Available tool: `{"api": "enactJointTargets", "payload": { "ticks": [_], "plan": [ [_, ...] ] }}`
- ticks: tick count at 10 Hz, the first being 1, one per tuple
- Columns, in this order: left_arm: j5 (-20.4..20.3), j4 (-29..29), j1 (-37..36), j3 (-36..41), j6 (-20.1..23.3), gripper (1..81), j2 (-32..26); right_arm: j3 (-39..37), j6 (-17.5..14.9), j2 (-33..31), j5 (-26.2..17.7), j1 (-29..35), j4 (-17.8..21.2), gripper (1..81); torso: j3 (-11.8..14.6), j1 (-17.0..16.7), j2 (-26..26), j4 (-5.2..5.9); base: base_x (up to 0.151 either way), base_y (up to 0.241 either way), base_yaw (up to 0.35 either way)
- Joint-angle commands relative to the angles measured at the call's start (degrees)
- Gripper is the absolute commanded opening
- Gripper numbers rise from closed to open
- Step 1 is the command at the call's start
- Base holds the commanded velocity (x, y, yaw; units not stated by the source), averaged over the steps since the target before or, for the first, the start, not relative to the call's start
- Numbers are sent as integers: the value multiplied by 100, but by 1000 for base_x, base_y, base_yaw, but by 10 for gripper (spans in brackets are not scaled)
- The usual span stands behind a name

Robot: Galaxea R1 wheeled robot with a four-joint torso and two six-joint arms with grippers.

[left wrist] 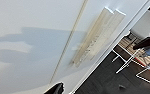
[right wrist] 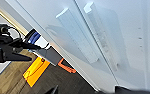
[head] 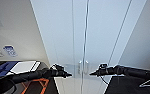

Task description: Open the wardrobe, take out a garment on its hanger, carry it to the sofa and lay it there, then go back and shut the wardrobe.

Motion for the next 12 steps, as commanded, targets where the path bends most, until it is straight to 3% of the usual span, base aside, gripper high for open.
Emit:
{"api": "enactJointTargets", "payload": {
  "ticks": [1,6,12],
  "plan": [
    [113,-64,-882,-62,-3,811,87,-321,9,235,-50,1023,19,811,0,0,0,0,0,0,0],
    [87,-64,-847,-256,-3,811,351,-471,88,455,152,1340,71,811,-5,2,2,0,0,0,0],
    [25,-12,-654,-1160,6,811,939,-1112,97,753,143,1559,71,811,-9,2,2,0,0,0,0]
  ]
}}
